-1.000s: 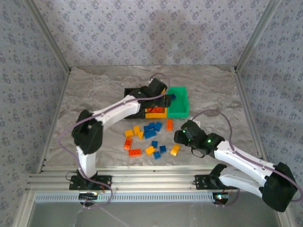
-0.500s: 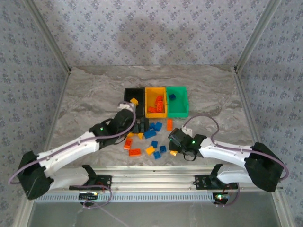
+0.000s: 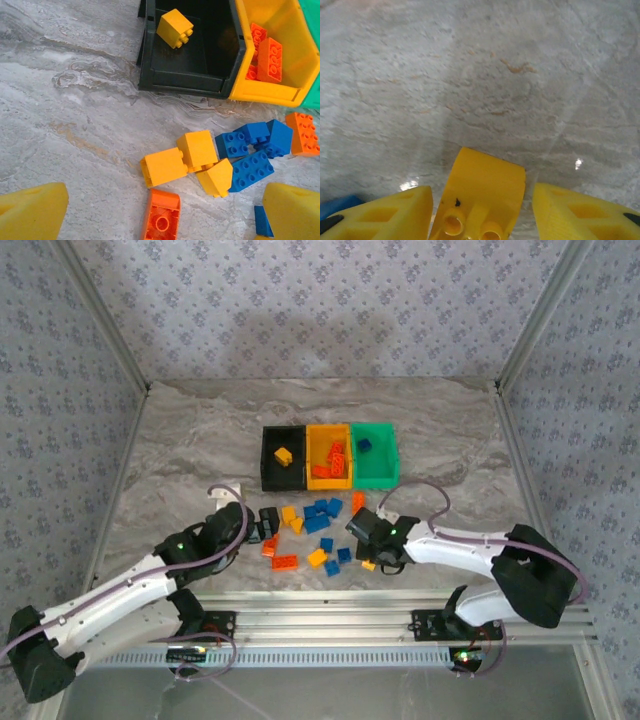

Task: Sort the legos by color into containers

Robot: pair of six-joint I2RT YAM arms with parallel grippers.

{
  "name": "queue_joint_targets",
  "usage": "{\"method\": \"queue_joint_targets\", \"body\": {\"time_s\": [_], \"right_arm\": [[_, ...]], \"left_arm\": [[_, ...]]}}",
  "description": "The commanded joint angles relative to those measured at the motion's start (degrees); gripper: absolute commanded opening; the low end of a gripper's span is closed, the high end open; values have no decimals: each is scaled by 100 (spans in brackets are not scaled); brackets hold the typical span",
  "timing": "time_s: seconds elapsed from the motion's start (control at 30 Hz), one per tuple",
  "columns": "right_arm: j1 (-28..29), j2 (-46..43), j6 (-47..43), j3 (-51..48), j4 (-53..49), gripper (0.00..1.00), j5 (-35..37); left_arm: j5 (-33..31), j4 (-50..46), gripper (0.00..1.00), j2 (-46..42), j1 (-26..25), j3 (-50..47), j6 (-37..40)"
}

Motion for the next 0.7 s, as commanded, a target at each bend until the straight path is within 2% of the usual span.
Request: {"method": "queue_joint_targets", "body": {"time_s": [0.0,0.13,0.23,0.37,0.47,0.67], "right_arm": [[42,102,134,90,-461,50,-262],[33,17,-5,132,-435,36,-231],[30,-186,-237,192,-313,29,-137],[26,-482,-672,497,-289,26,-159],[33,-424,-1265,1139,-339,26,-85],[-202,755,-2409,2943,-222,26,-473]], "left_arm": [[-180,-197,100,-67,62,-43,-37],[-97,-197,100,-70,113,-83,-25],[-55,-231,100,-63,159,-100,1],[7,-306,100,-90,200,-100,6],[-17,-430,100,-131,208,-119,-79],[109,-580,100,-319,234,-284,-273]]}}
